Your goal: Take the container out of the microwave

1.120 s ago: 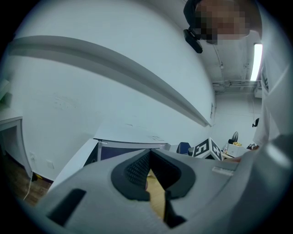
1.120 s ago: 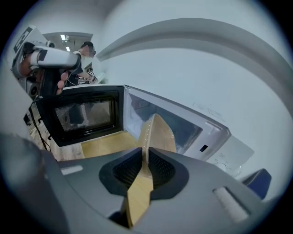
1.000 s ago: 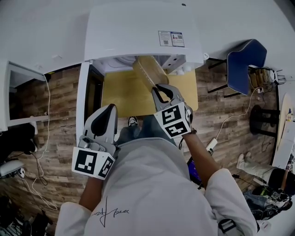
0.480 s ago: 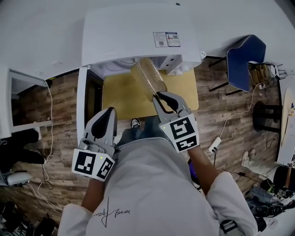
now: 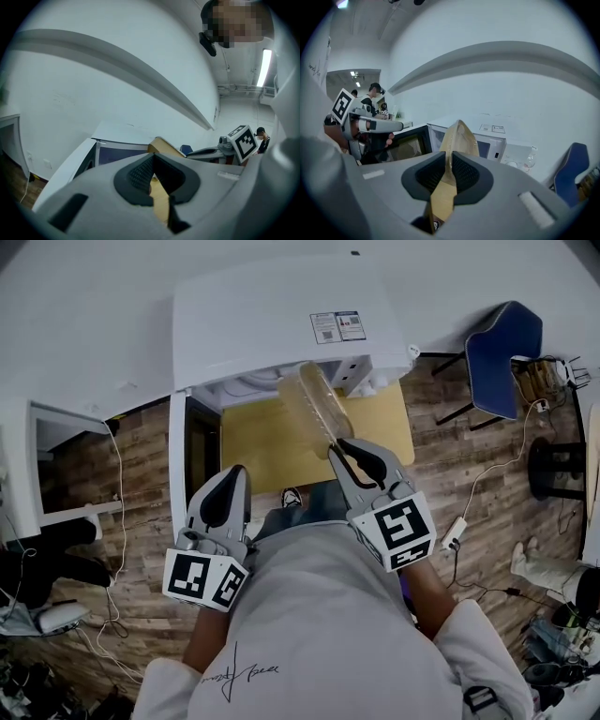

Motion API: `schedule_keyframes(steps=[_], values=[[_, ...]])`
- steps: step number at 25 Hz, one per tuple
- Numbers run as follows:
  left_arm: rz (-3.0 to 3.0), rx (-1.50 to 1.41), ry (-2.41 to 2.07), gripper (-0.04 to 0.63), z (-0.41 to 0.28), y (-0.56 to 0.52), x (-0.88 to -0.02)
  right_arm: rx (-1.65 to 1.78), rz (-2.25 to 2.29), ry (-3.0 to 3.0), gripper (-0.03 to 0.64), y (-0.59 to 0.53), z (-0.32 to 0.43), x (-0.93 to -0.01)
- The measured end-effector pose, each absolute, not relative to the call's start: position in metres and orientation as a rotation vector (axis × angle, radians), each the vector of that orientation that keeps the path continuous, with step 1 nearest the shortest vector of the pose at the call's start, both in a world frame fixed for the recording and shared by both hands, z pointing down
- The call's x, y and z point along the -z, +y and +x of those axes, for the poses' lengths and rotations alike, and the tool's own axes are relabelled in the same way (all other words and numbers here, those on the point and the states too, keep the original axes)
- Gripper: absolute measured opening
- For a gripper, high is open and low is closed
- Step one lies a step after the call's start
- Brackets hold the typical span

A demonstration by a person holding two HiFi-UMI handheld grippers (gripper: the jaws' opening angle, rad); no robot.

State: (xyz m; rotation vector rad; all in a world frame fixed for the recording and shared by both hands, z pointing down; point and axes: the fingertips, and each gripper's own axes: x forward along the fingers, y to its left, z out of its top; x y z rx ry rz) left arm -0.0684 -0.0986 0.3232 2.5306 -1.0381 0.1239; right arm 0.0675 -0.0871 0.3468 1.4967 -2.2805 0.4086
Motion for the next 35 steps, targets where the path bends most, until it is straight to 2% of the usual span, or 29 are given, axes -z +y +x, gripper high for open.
schedule_keyframes(steps=[21,35], values=[[2.552,-0.017,-1.089,0.0,-0.08,-0.103,-0.282,-0.349,1.532,-2.487,0.057,-0.082,0.078,-0.288],[2.522,-0.057,-1.063,0.0,-0.085,-0.101,-0.293,-0.355,1.482,-2.498,0.057,-0.086,0.082,-0.287]])
